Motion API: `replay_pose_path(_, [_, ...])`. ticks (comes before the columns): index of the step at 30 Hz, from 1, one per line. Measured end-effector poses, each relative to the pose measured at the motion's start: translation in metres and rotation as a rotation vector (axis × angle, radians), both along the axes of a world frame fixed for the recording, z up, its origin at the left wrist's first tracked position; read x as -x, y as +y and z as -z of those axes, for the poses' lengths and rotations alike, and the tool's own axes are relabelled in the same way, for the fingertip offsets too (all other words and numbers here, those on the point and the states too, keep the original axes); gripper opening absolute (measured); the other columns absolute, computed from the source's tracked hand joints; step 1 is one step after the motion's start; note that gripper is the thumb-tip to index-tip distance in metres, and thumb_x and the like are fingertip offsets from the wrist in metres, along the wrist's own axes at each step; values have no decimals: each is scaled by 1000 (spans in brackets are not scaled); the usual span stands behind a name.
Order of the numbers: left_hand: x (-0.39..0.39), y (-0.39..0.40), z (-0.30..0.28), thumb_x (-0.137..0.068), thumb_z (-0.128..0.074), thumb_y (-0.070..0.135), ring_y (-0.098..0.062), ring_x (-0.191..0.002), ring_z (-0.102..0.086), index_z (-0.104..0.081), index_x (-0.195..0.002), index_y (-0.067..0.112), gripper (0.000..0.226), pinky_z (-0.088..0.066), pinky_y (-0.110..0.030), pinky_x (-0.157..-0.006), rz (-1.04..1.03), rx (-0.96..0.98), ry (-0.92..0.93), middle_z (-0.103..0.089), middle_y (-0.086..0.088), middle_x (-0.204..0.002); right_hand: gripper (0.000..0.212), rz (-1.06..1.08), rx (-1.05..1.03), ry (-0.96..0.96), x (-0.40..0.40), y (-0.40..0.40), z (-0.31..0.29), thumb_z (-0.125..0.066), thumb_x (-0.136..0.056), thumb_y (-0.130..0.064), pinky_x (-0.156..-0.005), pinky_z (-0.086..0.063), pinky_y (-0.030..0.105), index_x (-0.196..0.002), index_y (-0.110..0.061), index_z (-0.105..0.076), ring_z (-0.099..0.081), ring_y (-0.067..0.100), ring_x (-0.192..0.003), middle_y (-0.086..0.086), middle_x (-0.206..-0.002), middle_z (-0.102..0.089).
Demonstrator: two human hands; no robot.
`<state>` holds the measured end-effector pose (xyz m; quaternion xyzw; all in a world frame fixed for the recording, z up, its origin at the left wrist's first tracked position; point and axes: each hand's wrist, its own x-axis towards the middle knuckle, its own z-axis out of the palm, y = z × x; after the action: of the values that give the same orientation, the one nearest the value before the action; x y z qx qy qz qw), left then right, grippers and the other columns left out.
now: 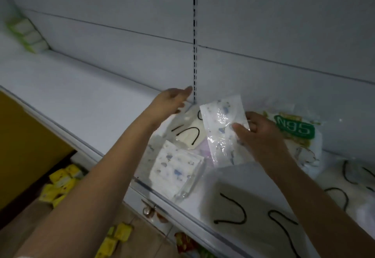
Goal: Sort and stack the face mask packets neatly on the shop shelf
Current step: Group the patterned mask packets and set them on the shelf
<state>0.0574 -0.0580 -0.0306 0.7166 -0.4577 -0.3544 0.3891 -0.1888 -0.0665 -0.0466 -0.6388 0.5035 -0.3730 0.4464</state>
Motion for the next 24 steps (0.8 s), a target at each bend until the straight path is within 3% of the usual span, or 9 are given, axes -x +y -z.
replay_pose_path(1, [6, 19, -11, -93, -59, 53, -16, -102, -71, -64, -125, 18, 48, -57, -29, -89, 83, -10, 198, -71, 1, -120, 5, -65, -8, 17, -11, -1, -1, -69, -88, -18, -60, -54, 26, -91, -21, -70, -65, 9, -58, -4, -73, -73])
replay_pose_path(3, [14, 57, -20, -92, -68, 39, -16, -95, -73, -69, -116, 20, 31, -60, -27, -82, 180, 1, 216, -75, 2, -107, 6, -186, 8, 71, -36, -2, -3, -72, -86, -17, -59, -54, 26, -91, -17, -69, -65, 13, -58, 0, -76, -74])
replay_pose_path(7, [-6, 100, 3, -89, -72, 10, -14, -73, -69, -74, -96, 13, 8, -60, -28, -69, -263, 189, 174, -75, -8, -87, 20, -312, -54, 1, -63, 3, 3, -81, -79, -25, -56, -51, 22, -93, -25, -66, -61, 8, -55, -7, -67, -67])
replay_pose_path(12, [-24, 128, 48, -85, -76, 23, -6, -58, -56, -71, -82, 14, 11, -44, -25, -61, -471, 76, -160, -62, 10, -61, 17, -361, -123, 62, -68, 18, 27, -76, -82, -11, -58, -55, 31, -95, -17, -67, -64, 17, -53, 2, -64, -67])
replay_pose_path(14, [-25, 127, 58, -84, -77, 35, -14, -77, -63, -72, -92, 17, 20, -45, -27, -67, -456, -41, -313, -68, 9, -79, 19, -343, 23, 243, -67, 24, 37, -76, -81, -19, -66, -55, 28, -98, -19, -68, -62, 10, -62, -2, -78, -67])
replay_pose_path(16, [-18, 123, 57, -81, -77, 47, -35, -110, -58, -68, -122, 19, 50, -48, -41, -91, -452, -176, -532, -65, -10, -120, 28, -283, 258, 391, -57, 28, 44, -73, -84, -29, -77, -50, 25, -110, -19, -67, -59, 8, -79, -4, -100, -65])
replay_pose_path(18, [4, 118, 46, -84, -75, 43, -45, -124, -43, -55, -138, 17, 63, -39, -53, -102, -509, -55, -620, -49, -22, -137, 33, -174, 379, 397, -34, 30, 39, -68, -88, -35, -82, -48, 28, -115, -17, -66, -59, 10, -87, -3, -113, -62])
replay_pose_path(21, [65, 104, 20, -91, -67, 29, -30, -117, -53, -57, -133, 18, 45, -46, -48, -98, -342, 313, -473, -54, -13, -131, 30, 1, 470, 393, 23, 29, 16, -65, -91, -32, -84, -47, 28, -115, -14, -67, -62, 16, -92, 1, -113, -64])
replay_pose_path(24, [156, 88, 9, -93, -64, 20, -8, -90, -62, -63, -122, 21, 29, -46, -19, -83, -2, 356, -248, -64, 2, -112, 26, 224, 562, 388, 93, 30, -8, -64, -90, -26, -79, -50, 31, -111, -12, -68, -63, 20, -90, 4, -106, -67])
